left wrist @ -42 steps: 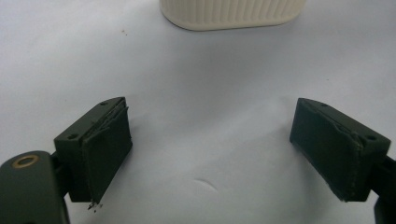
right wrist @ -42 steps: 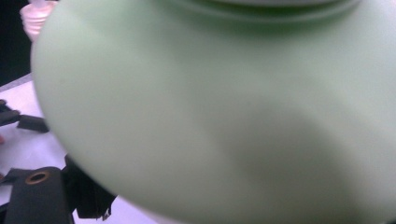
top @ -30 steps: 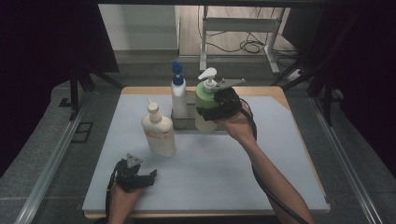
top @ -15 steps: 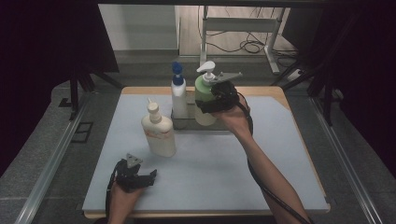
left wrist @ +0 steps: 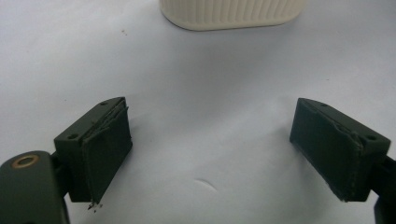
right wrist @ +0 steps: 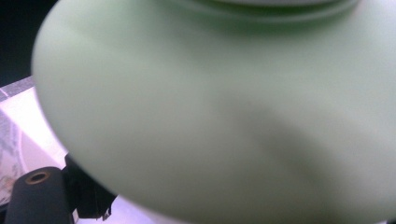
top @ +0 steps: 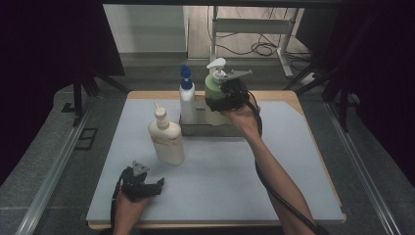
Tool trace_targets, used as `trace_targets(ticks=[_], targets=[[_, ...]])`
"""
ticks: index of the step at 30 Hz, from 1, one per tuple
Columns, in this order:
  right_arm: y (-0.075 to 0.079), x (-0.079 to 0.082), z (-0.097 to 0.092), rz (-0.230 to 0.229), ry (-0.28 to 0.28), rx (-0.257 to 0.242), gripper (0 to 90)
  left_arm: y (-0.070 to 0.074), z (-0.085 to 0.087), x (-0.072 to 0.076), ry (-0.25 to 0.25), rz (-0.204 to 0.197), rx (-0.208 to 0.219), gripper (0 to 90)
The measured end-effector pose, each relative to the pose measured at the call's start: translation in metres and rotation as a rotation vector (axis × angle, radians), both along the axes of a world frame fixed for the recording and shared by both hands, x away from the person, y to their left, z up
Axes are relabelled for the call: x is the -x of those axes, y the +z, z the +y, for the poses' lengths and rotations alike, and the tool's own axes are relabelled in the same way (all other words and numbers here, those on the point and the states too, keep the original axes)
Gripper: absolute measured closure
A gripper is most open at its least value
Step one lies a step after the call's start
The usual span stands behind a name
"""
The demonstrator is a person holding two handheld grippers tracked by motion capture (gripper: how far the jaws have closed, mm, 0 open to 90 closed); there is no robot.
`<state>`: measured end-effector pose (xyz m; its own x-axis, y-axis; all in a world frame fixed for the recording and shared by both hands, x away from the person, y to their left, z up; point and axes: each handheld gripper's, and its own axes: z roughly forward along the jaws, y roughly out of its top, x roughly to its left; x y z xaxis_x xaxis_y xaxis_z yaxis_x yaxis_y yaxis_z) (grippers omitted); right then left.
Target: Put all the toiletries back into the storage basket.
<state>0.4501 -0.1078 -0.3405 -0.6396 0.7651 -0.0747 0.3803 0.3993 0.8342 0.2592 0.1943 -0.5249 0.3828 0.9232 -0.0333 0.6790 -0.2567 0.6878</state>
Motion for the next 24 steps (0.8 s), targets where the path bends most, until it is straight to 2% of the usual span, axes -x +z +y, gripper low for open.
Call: trace_targets(ticks=[14,24], targets=[[-0.008,-0.016,0.007,-0.012,-0.022,0.009,12.1,0.0,0.0,0.0,0.003,0.001,0.002,12.1],[-0.019,-0.023,0.008,0.009,-0.029,0.013,12.0,0.0,0.0,0.0,0.0,0.003,-0.002,12.1]])
